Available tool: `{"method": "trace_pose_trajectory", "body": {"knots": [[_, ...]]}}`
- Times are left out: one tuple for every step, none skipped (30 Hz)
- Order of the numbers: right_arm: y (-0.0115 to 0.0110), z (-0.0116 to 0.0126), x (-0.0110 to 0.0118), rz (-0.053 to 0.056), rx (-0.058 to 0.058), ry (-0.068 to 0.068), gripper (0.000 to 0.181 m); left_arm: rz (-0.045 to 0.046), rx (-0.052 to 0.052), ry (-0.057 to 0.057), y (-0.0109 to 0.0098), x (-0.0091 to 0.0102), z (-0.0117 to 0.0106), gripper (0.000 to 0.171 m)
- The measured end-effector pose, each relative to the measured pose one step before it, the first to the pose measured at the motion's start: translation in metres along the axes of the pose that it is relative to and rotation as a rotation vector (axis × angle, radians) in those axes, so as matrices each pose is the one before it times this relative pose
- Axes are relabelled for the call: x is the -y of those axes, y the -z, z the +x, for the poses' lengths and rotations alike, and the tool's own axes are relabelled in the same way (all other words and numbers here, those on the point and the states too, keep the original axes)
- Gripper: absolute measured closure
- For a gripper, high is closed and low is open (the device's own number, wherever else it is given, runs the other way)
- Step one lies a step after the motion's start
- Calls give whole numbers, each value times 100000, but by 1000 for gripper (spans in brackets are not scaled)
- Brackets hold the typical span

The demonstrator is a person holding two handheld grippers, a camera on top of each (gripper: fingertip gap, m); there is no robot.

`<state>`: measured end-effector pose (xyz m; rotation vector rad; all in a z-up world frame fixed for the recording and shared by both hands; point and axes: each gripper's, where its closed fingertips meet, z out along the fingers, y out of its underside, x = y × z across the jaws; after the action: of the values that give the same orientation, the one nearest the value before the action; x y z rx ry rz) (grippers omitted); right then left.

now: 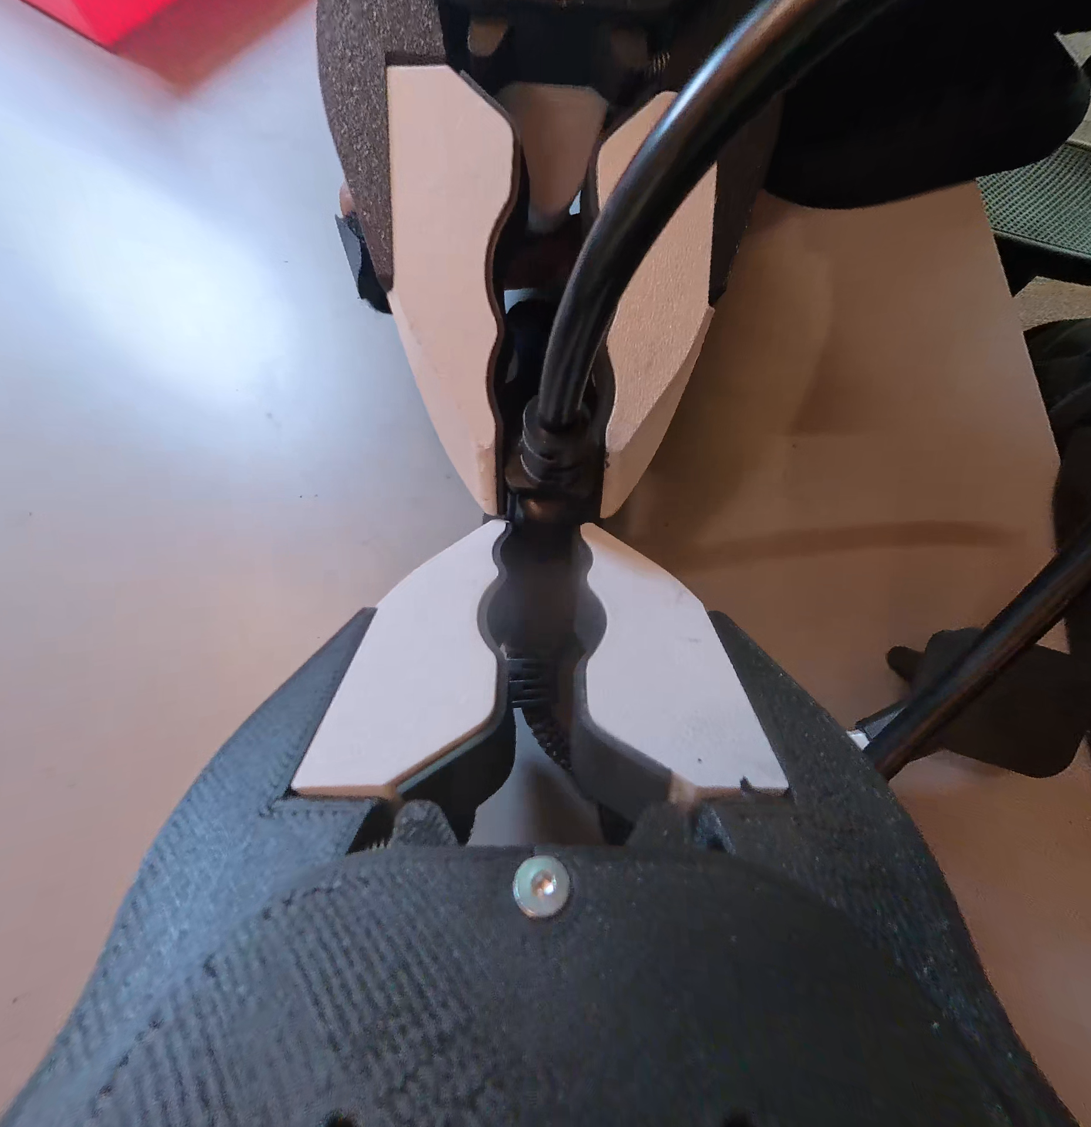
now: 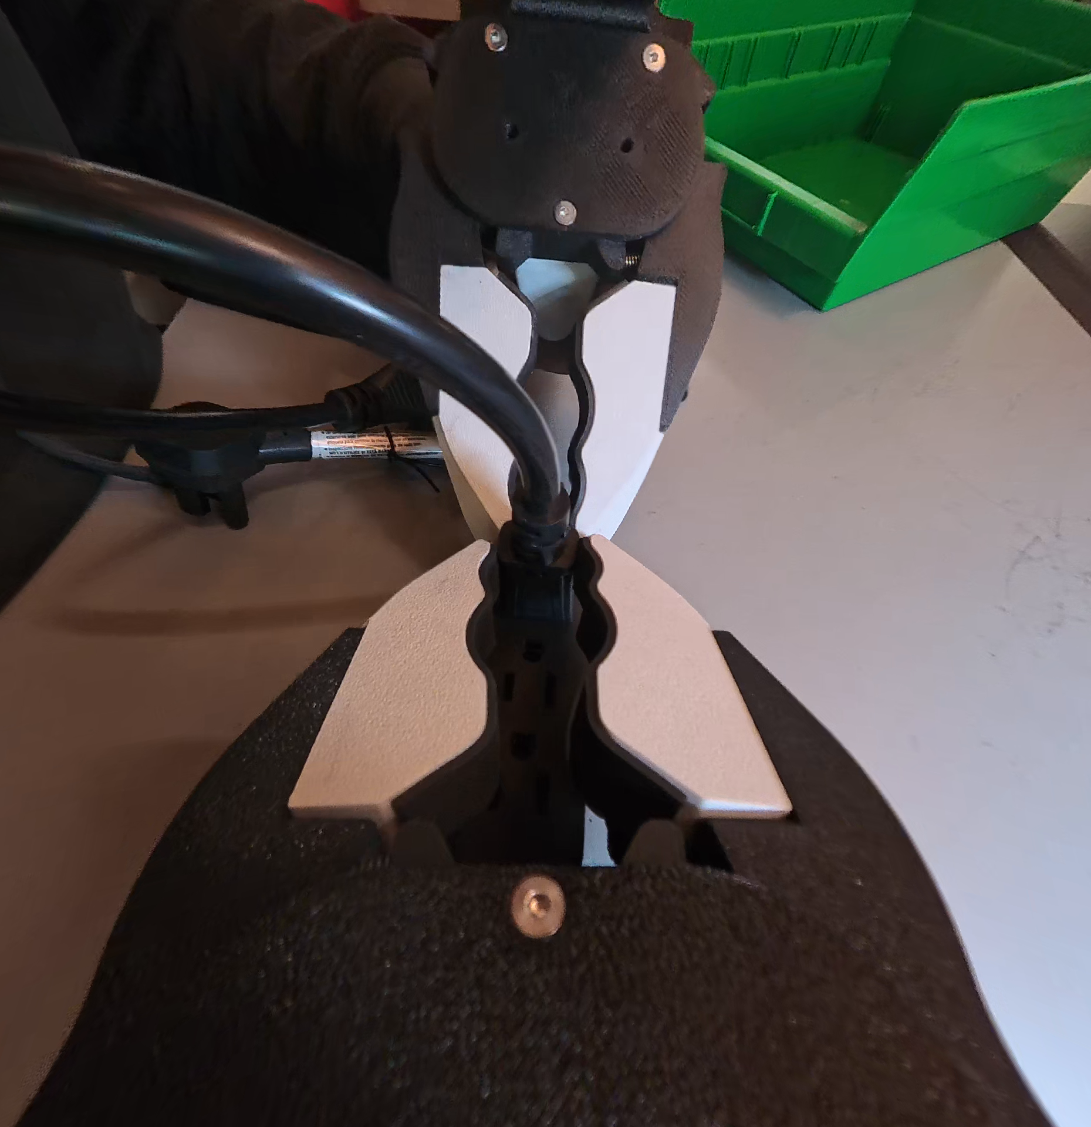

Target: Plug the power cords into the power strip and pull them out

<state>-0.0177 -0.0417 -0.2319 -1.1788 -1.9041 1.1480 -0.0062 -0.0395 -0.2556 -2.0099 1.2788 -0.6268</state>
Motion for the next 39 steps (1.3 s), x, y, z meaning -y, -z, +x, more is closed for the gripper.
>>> {"method": "trace_pose_trajectory", "body": {"knots": [[1,23,24,-115,-1651,1772,156,651,-458,1022,-8,-8,13,154],[38,-1,-16,374,-948,62,155,1060,-680,1301,-17,9,-1,154],[115,23,-24,781,79,-1289,156,1086,-426,887,-56,43,0,154],[174,15,-70,326,441,-658,156,859,77,218,-91,74,-21,154],[118,-13,-70,-143,334,87,155,415,2,133,-76,54,1,155],[26,-32,-65,-631,490,-171,155,179,-276,267,-11,15,-4,155],[-18,-11,-63,-1023,657,-600,154,347,-267,368,9,-15,7,155],[1,1,-69,-893,446,-890,154,403,-178,218,7,2,-1,155],[9,-1,-147,-1250,56,-851,154,184,-231,200,2,4,0,155],[58,-1,-104,-512,155,-1938,154,204,-133,115,-4,9,-6,155],[72,28,-52,463,-33,-2290,154,257,3,40,-1,19,3,155],[54,16,64,1682,-376,-1448,154,171,23,48,2,-3,9,155],[14,-6,19,610,-180,-890,154,101,33,74,-1,21,2,156],[-23,-1,-40,-552,52,-469,154,183,44,122,-22,19,-7,155],[-38,13,-36,-406,354,-1362,154,353,-21,59,-4,20,-20,155],[-26,2,-34,272,943,-2234,154,541,12,-487,-10,21,-19,155],[18,51,-33,11,658,-1553,154,425,387,-949,-2,24,-27,155],[2,20,3,8,76,-21,154,-331,671,-957,23,8,-28,155],[2,-25,-10,-81,175,97,153,-1131,858,-1172,50,-32,-59,154],[2,1,-4,58,178,-60,153,-1316,1142,-741,91,-80,-159,147],[5,1,3,19,177,-241,154,-1156,374,315,101,-119,-132,139],[-16,-11,11,-5,-296,406,154,-686,-908,664,77,-127,1,134],[-3,0,4,-8,-412,581,154,-120,-1297,378,36,-94,83,133],[9,0,-6,23,-234,255,154,-86,-917,-17,-6,-49,76,133],[10,-2,4,-12,-52,72,154,-835,-369,-513,-37,-86,80,132],[20,-18,-10,13,60,143,154,-1313,224,-685,-70,-146,42,131],[13,-8,10,51,94,-4,154,-1866,336,-372,-148,-241,31,128],[5,-17,-15,-122,100,75,154,-2626,790,-494,-257,-410,-59,126],[29,-44,-24,-426,223,341,154,-3207,1186,-1010,-359,-529,-101,126],[53,-30,-55,-647,111,71,154,-2470,1572,-1381,-296,-310,-91,127],[51,-43,-58,-601,409,-145,154,-848,1442,-1419,-96,43,-40,128],[19,-15,-64,-252,236,-330,153,-593,641,-657,-41,31,-16,127],[51,24,-70,-141,0,-266,153,442,-7,223,-23,33,-4,128],[77,68,-111,-890,-531,55,154,644,-682,866,5,11,3,127],[103,85,-127,-1177,-654,-100,153,309,-509,744,25,-11,-21,127],[76,69,-57,-205,-408,-304,154,14,211,299,15,-29,-54,127],[20,-37,65,1097,235,104,155,-24,381,-89,1,-2,-34,127],[-36,-12,60,815,47,-34,155,-95,121,-192,-13,8,5,127],[-7,-10,4,-119,151,176,155,-59,14,-163,8,3,0,127]]}}
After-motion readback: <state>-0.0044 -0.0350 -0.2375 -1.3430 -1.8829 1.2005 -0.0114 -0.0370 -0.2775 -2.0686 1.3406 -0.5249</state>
